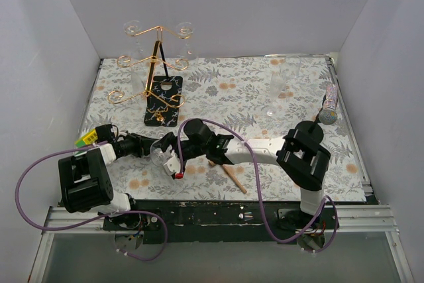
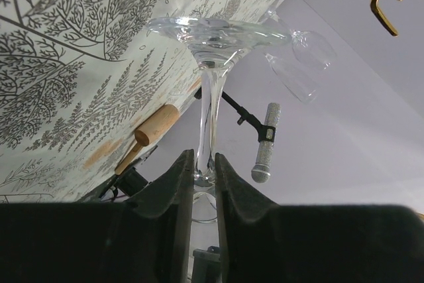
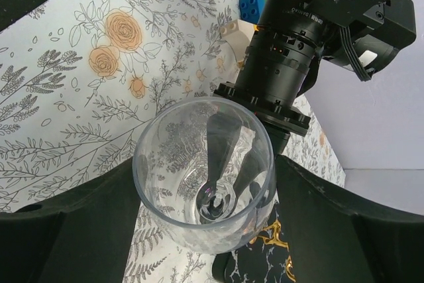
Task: Take the wine glass off the wine glass rack
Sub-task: Place the wine glass at the center of the board.
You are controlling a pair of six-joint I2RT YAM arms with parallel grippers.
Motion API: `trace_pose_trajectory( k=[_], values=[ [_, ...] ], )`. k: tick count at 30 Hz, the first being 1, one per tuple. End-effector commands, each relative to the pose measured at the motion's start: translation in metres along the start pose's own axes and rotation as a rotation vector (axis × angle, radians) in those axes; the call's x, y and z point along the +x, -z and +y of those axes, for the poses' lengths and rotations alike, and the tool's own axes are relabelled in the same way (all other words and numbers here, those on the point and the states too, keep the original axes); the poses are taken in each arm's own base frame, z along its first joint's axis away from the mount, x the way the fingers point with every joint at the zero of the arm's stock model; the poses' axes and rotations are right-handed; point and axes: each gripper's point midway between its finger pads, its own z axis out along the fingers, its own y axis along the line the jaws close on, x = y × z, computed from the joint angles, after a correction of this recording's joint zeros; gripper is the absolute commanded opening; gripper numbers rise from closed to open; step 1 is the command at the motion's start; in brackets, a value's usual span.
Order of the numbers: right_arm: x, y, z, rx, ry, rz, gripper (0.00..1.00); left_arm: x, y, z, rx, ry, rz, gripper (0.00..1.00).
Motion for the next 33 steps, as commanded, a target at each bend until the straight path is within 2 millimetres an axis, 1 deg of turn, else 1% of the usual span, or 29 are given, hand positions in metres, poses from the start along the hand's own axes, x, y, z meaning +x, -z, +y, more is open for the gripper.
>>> trace_pose_trajectory(
  k=[1, 4, 7, 9, 11, 14, 17, 20, 23, 27, 31, 33],
  values=[
    [0.008, -0.001, -0.027, 0.095, 0.109, 0.024, 0.82, 0.019, 0.005, -0.009, 0.031, 0.003, 0.092, 0.00],
    [0.007, -0.003, -0.028, 0.098, 0.110, 0.022, 0.76, 0.020, 0.005, -0.009, 0.031, 0.001, 0.093, 0.00],
    [0.004, 0.000, -0.036, 0.125, 0.102, 0.021, 0.64, 0.020, 0.006, -0.011, 0.036, -0.005, 0.094, 0.00],
    [0.004, 0.003, -0.042, 0.146, 0.088, 0.029, 0.58, 0.020, 0.007, -0.013, 0.033, -0.009, 0.091, 0.00],
    [0.003, 0.009, -0.046, 0.151, 0.076, 0.036, 0.54, 0.020, 0.008, -0.012, 0.023, -0.010, 0.088, 0.16],
    [-0.002, 0.022, -0.045, 0.133, 0.054, 0.036, 0.50, 0.020, 0.009, -0.013, 0.024, -0.004, 0.096, 0.44],
    [-0.010, 0.034, -0.041, 0.112, 0.036, 0.025, 0.47, 0.018, 0.010, -0.014, 0.024, -0.001, 0.099, 0.60],
    [-0.013, 0.044, -0.038, 0.096, 0.001, 0.027, 0.45, 0.017, 0.011, -0.015, 0.029, -0.014, 0.095, 0.69],
    [-0.012, 0.051, -0.038, 0.095, -0.038, 0.041, 0.43, 0.015, 0.013, -0.018, 0.032, -0.027, 0.086, 0.75],
    [-0.009, 0.066, -0.048, 0.105, -0.100, 0.063, 0.42, 0.009, 0.017, -0.019, 0.031, -0.042, 0.068, 0.77],
    [0.004, 0.087, -0.057, 0.108, -0.254, 0.101, 0.41, 0.002, 0.020, -0.017, 0.028, -0.028, 0.053, 0.77],
    [0.017, 0.103, -0.060, 0.116, -0.352, 0.130, 0.40, -0.001, 0.021, -0.018, 0.030, -0.029, 0.045, 0.78]
  ],
)
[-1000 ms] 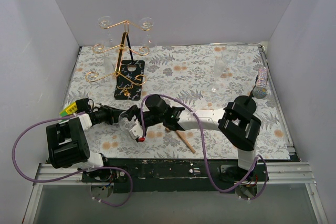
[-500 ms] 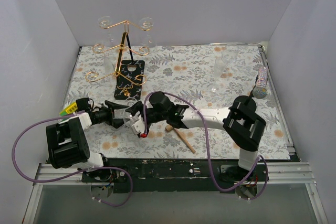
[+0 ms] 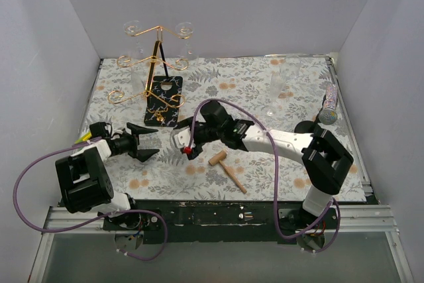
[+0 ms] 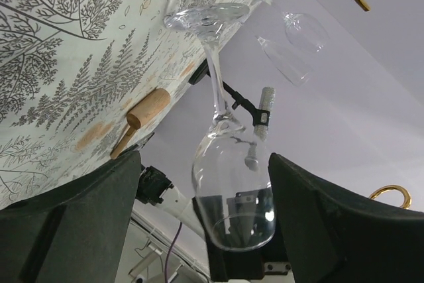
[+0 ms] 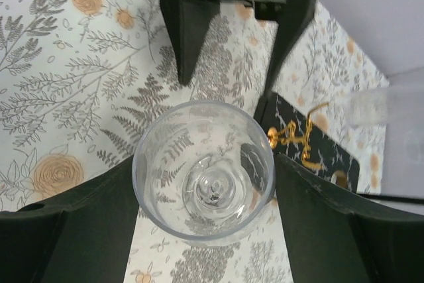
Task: Take the wine glass off the wine glass rack
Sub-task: Place the wine glass at the center of the board.
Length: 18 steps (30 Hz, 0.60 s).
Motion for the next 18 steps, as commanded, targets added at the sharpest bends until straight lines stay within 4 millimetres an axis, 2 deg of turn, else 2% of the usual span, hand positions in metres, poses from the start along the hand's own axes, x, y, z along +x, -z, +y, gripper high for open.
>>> trace_pose_trajectory(
  k=[1, 6, 18],
  values=[
    [-0.006, 0.045, -0.050, 0.091, -0.163, 0.005, 0.40, -0.004, 0.006, -0.006, 0.012, -0.022, 0.002, 0.78],
    [0.029, 0.080, -0.067, 0.151, -0.442, 0.060, 0.39, -0.011, 0.008, -0.008, 0.013, -0.039, -0.018, 0.78],
    [0.113, 0.170, -0.102, 0.391, -0.811, 0.169, 0.38, -0.034, 0.026, -0.014, 0.023, -0.101, -0.110, 0.79]
  ],
)
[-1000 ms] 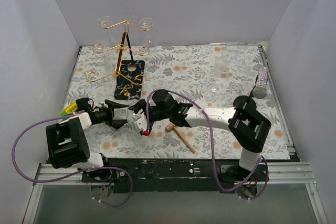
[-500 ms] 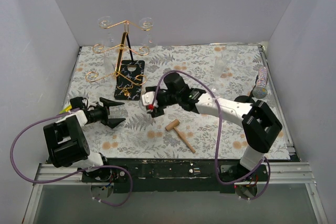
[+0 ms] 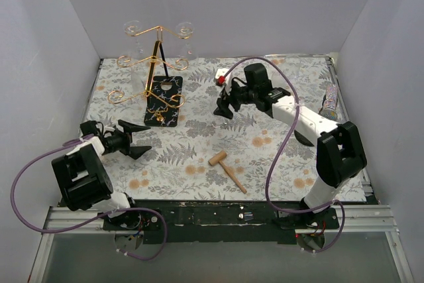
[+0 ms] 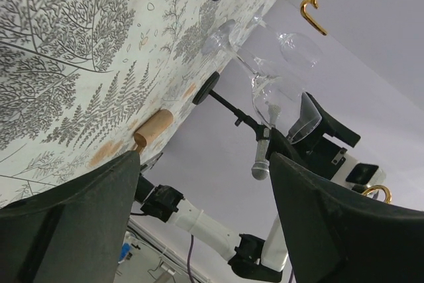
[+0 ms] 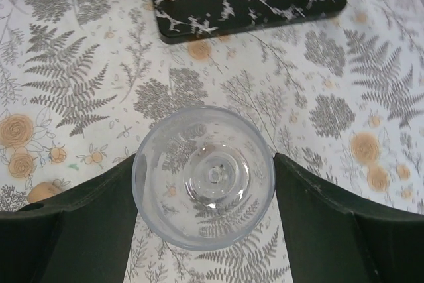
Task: Take the wine glass off the wine glass rack
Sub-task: Place the wine glass at the center of the board.
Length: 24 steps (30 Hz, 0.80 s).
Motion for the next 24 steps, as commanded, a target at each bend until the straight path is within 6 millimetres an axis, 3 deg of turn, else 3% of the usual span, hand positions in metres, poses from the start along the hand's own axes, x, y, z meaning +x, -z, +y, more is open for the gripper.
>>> trace_pose_trajectory(
  k=[1, 5, 10, 16, 24],
  values=[
    [-0.011, 0.036, -0.041, 0.118, -0.144, -0.028, 0.38, -0.011, 0.011, -0.006, 0.014, -0.043, -0.046, 0.79],
    [0.003, 0.060, -0.071, 0.217, -0.227, -0.019, 0.38, -0.024, 0.018, -0.003, 0.017, -0.032, -0.083, 0.79],
    [0.013, 0.073, -0.080, 0.268, -0.236, -0.015, 0.38, -0.046, 0.023, -0.008, 0.023, -0.032, -0.119, 0.79],
    [0.013, 0.068, -0.101, 0.310, -0.252, -0.041, 0.38, -0.062, 0.027, -0.020, 0.016, -0.095, -0.144, 0.79],
    [0.009, 0.066, -0.158, 0.397, -0.299, -0.052, 0.38, -0.056, 0.031, -0.021, 0.012, -0.138, -0.166, 0.79]
  ],
)
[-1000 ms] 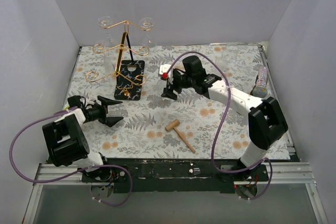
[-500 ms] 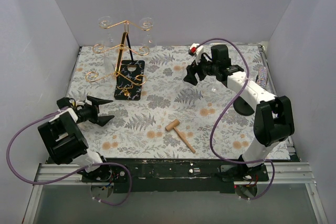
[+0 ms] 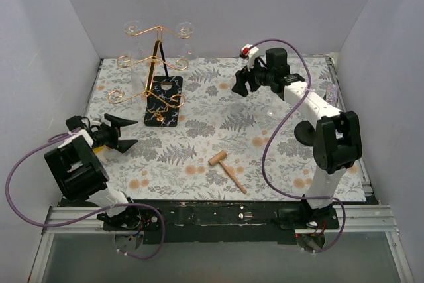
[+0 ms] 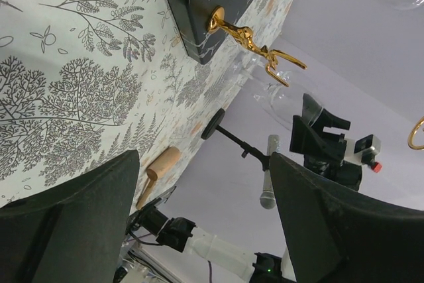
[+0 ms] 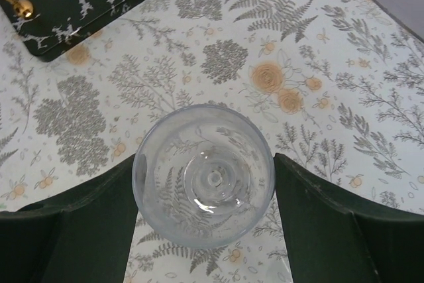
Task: Take the wine glass off the wine glass rack
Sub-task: Place the wine glass at the center of the board.
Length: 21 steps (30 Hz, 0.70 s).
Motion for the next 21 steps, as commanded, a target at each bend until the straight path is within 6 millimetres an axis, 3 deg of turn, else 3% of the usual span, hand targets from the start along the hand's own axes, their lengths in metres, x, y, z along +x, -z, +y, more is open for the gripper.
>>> trace_pose_trajectory(
  k=[1, 6, 7, 17, 21],
  values=[
    [-0.050, 0.002, -0.040, 0.097, 0.023, -0.111, 0.38, 0.002, 0.010, -0.008, 0.015, -0.066, -0.039, 0.79],
    [-0.049, -0.002, -0.070, 0.138, -0.016, -0.109, 0.38, -0.001, 0.019, -0.008, 0.013, -0.075, -0.072, 0.80],
    [-0.048, -0.004, -0.074, 0.130, -0.027, -0.106, 0.43, -0.003, 0.021, -0.008, 0.013, -0.078, -0.082, 0.80],
    [-0.034, -0.009, -0.105, 0.164, -0.089, -0.070, 0.43, -0.012, 0.034, -0.009, 0.011, -0.087, -0.136, 0.81],
    [-0.025, -0.011, -0.115, 0.199, -0.139, -0.046, 0.47, -0.013, 0.036, -0.008, 0.015, -0.081, -0.145, 0.81]
  ],
)
